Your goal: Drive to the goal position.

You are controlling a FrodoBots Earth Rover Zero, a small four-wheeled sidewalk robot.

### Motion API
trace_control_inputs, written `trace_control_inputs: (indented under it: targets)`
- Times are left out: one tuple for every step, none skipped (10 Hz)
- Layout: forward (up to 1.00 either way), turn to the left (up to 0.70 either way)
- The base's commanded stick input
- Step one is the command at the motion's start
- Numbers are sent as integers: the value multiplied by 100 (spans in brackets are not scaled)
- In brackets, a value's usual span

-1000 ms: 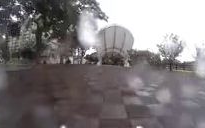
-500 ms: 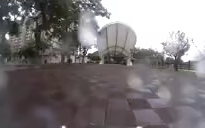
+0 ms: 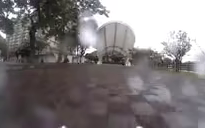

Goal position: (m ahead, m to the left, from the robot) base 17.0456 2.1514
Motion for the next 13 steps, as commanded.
trace_control_inputs:
  targets:
    - [100,0]
    - [100,-37]
    - [100,-34]
    - [100,-16]
    - [100,0]
    - [100,0]
    - [100,0]
    - [100,0]
    - [100,0]
    - [100,0]
    - [100,0]
    - [100,0]
    - [100,0]
